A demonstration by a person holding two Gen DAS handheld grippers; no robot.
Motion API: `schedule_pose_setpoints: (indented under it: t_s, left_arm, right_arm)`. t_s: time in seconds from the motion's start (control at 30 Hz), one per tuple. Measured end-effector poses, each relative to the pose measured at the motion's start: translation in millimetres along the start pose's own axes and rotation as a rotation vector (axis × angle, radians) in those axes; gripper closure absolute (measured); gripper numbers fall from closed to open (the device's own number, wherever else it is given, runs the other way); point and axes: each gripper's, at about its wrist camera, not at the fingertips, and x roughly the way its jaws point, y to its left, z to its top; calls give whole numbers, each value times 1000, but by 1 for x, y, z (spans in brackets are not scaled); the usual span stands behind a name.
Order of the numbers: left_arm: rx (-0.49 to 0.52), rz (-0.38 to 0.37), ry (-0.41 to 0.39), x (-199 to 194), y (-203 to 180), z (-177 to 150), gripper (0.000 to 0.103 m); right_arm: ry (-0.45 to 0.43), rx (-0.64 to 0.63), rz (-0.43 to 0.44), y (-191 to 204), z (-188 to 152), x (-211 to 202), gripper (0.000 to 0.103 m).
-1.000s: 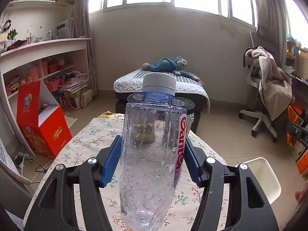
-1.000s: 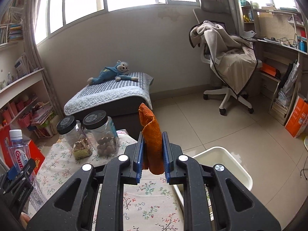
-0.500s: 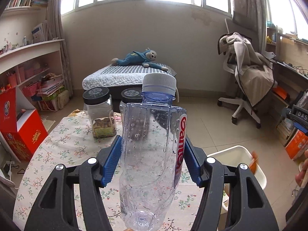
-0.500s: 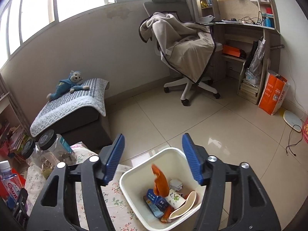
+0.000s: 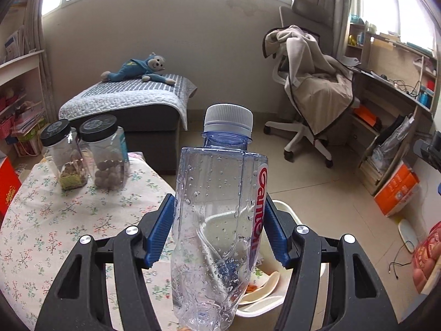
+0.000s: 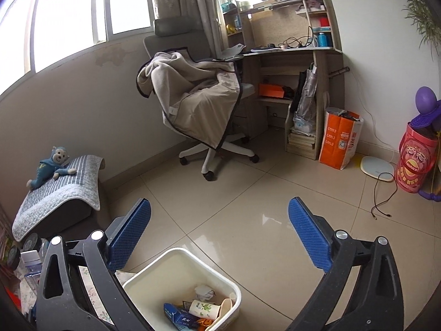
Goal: Collect trash
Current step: 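Open the right tool over the bin to drop the orange peel, then open the left tool over the bin to drop the water bottle, then move both open tools back over the table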
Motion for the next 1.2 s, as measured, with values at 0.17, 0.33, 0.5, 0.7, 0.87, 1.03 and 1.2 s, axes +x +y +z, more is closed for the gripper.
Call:
schedule_pose_setpoints:
  t_s: [0.17,0.33,0.5,0.7,0.87,1.03,1.2]
  left_arm:
    - [23,-58,49,24,-41,14,41]
    - [65,-76,70,31,-67,25,17]
    - [119,-58,39,10,-65,25,11]
    - [101,31,-90,-43,-22,30,7]
    - [143,180,-283,-103,18,30,7]
    - [101,251,-218,-127,73,25,7]
    - [-16,307,-219,-145,131,5,7]
  right_arm:
    - [-4,30,-62,-28,6,3,7]
    - [-23,54,-110,-47,7,-4,7]
    - [-25,50,-94,-40,2,-13,7]
    - [-150,6,-37,-9,-6,-60,7]
    - [-197,-1,111,22,-19,-105,7]
    - [-243,-72,199,59,-41,-137,7]
    - [-210,-181,253,100,-62,-150,7]
